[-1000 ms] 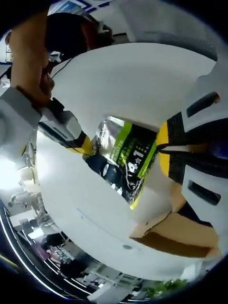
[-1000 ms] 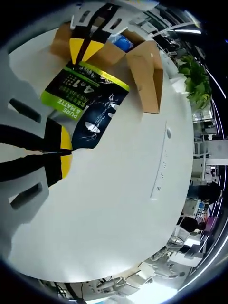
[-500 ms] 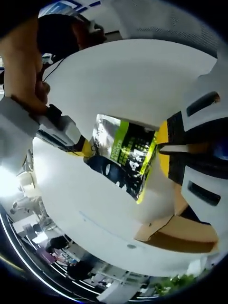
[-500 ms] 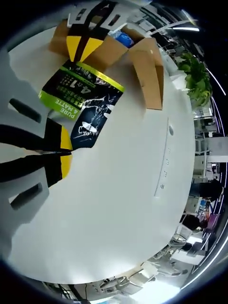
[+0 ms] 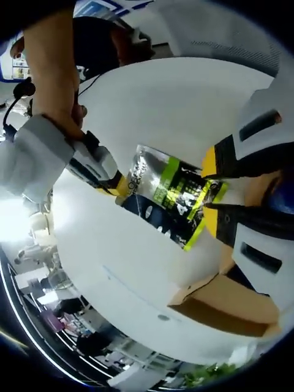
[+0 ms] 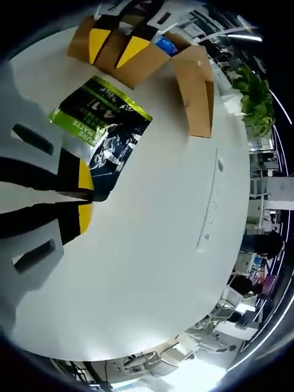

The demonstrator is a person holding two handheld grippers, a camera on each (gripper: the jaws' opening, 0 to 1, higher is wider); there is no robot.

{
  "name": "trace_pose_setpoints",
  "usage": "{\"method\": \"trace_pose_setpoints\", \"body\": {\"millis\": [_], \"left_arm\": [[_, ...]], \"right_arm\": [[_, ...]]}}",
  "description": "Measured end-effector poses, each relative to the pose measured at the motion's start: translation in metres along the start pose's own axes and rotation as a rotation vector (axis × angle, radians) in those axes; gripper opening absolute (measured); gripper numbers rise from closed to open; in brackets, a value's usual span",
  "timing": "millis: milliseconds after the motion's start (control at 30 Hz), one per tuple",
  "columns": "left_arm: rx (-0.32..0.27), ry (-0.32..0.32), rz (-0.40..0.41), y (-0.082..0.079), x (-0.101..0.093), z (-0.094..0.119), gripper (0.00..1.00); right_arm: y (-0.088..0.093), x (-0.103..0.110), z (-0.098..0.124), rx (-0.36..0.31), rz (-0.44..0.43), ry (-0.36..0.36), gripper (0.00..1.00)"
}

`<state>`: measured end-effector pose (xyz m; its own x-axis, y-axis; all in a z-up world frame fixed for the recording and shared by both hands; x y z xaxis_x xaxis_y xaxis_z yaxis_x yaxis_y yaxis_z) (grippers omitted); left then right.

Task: Operate the shoe box by opening the lid, removing the specified soft item, and placing it in the target area until the item is outside and the box remains undamaged.

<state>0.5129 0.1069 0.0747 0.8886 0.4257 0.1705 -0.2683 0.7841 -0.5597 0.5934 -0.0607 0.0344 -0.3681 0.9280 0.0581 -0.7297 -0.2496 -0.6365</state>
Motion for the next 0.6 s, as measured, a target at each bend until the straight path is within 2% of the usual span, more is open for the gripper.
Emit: {"method": "trace_pose_setpoints", "body": {"millis": [67,333,433,500,600], "left_arm": [[-0.015,-0.001,0.014,0.000,0.000,0.004,0.16],[-0.047,0.003,0.058,0.001,-0.002,0.017,0.20],[-0.052,0.003,0.052,0.002,-0.003,0.022,0.22],[-0.067,0.032,0.078,0.002,-0.006,0.027,0.22],[-0.091,0.036,0.098,0.001,-0.005,0.035,0.23]], "right_arm": [[-0.003,-0.002,0.002,-0.026,-0.004,0.007,0.04],[-0.007,-0.001,0.012,-0.055,0.036,0.005,0.10],[-0.007,0.001,0.017,-0.058,0.044,-0.009,0.14],[-0.006,0.003,0.019,-0.058,0.059,-0.019,0.15],[-0.005,0.006,0.022,-0.049,0.074,-0.041,0.19]]}}
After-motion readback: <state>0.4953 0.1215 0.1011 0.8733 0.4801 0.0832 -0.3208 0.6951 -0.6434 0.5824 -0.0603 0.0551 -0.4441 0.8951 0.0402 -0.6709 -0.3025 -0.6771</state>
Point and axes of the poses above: the point that each gripper's makers call its tool centre point, and the gripper's own axes: z roughly backward along the fingers, x roughly to its left, y roughly out of its underside, the point moved 7 cm from there along z, roughly backward along the fingers, and after that the axes turned 11 degrees about -z, right-handed, at the moved point
